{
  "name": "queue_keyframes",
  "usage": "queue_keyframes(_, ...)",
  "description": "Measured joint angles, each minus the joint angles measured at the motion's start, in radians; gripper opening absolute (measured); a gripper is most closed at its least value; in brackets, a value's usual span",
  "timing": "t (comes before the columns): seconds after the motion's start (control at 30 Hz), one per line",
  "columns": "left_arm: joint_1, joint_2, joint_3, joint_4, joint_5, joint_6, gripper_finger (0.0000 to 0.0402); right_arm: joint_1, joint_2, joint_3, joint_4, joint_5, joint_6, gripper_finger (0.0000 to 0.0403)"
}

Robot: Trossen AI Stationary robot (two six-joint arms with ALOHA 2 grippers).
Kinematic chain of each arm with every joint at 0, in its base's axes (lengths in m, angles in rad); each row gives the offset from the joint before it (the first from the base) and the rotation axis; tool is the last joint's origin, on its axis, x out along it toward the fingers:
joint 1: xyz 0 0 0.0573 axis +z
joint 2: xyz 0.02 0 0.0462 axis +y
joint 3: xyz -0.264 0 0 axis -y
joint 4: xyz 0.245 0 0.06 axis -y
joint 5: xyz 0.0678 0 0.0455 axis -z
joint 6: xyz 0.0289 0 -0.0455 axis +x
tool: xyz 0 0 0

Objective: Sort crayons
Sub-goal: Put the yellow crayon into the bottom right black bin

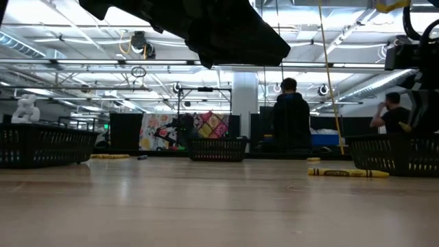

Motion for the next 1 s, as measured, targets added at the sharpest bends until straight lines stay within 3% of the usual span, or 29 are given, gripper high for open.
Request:
queue_keyframes(0.37,0.0,0.0,0.0,0.0,0.0,0.0,0.0153,0.0,-0.002,0.0,0.004,0.003,-0.038,0.0111)
queue_keyframes(0.57,0.0,0.0,0.0,0.0,0.0,0.0,0.0153,0.003,-0.054,0.0,0.072,0.049,-0.048,0.0122)
queue_keyframes(0.7,0.0,0.0,0.0,0.0,0.0,-0.001,0.0153,0.019,-0.087,0.0,0.257,0.139,-0.091,0.0117)
queue_keyframes(0.87,0.0,0.0,0.0,0.0,0.0,-0.001,0.0153,0.058,-0.054,0.0,0.659,0.314,-0.226,0.0117)
queue_keyframes(1.0,0.0,0.0,0.0,0.0,0.0,-0.002,0.0153,0.077,0.031,0.0,0.958,0.344,-0.377,0.0116)
